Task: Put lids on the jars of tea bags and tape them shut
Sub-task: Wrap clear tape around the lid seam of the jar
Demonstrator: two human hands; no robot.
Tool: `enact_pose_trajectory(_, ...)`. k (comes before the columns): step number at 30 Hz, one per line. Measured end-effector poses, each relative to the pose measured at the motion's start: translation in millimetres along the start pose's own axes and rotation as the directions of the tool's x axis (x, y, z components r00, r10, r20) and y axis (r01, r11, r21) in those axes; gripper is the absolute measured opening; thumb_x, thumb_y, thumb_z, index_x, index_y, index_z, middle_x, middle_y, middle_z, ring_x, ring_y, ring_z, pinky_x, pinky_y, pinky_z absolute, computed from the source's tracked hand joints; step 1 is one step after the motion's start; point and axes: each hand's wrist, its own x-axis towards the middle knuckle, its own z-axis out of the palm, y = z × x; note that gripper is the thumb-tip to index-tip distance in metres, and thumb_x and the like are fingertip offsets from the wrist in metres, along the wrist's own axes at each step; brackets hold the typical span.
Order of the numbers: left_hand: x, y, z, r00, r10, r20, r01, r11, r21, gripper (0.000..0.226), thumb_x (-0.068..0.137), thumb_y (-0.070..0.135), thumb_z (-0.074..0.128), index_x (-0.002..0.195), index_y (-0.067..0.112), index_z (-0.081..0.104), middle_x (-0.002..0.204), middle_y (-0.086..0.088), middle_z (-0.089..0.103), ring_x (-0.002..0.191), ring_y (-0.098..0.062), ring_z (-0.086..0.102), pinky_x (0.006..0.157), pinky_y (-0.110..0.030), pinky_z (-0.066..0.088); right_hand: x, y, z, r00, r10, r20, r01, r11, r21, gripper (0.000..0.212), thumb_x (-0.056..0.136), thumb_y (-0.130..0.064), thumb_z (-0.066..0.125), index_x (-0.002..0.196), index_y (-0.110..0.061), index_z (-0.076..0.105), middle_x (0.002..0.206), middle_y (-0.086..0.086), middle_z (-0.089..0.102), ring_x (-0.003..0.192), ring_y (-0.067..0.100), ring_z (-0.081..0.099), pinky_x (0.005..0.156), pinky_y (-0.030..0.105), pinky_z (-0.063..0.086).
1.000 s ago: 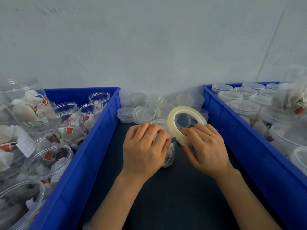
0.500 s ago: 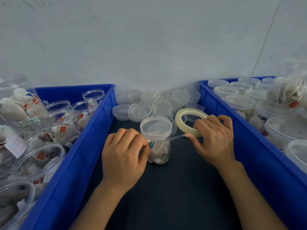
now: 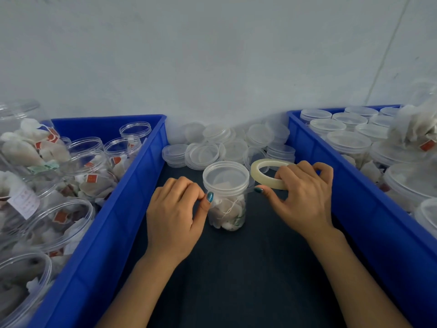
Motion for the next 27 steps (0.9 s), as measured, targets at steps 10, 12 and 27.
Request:
enact_pose_trajectory(10,2,-12,19,0.892,-0.287,0.348,0.444,0.699,-0.561,0.072,0.089,0.077,0.040,0.138,0.025,0.047,0.136,0.017,0.056,0.125,-0.001,0.054,0.100,-0.032,0.051,0,-5,0,0.997,0.039,0.067,-0.041,0.998,0.042,0.046,0.094,-0.060,0.043,0.081,-0.021,0.065,0.082,-0.007,0.062,0.083,0.018,0.052,0.082,0.036,0.018)
enact_pose_trajectory(12,5,-11,25,0.868,-0.191,0.458,0.473,0.596,-0.648,0.094,0.080,0.085,0.046,0.152,0.026,0.033,0.150,0.019,0.045,0.137,0.003,0.043,0.107,-0.018,0.042,0,-6,-1,0.997,0.040,0.068,-0.043,0.998,0.037,0.046,0.094,-0.059,0.042,0.080,-0.021,0.063,0.081,-0.007,0.060,0.083,0.018,0.051,0.081,0.036,0.017)
enact_pose_trajectory(27,53,14,12,0.864,-0.276,0.421,0.455,0.785,-0.420,0.082,0.076,0.096,0.024,0.136,0.046,0.051,0.139,0.029,0.052,0.127,0.010,0.045,0.103,-0.033,0.045,3,-8,-5,0.985,0.065,0.157,-0.080,0.993,0.088,0.050,0.095,-0.064,0.039,0.066,-0.025,0.050,0.061,-0.011,0.051,0.051,0.013,0.040,0.072,0.035,0.030)
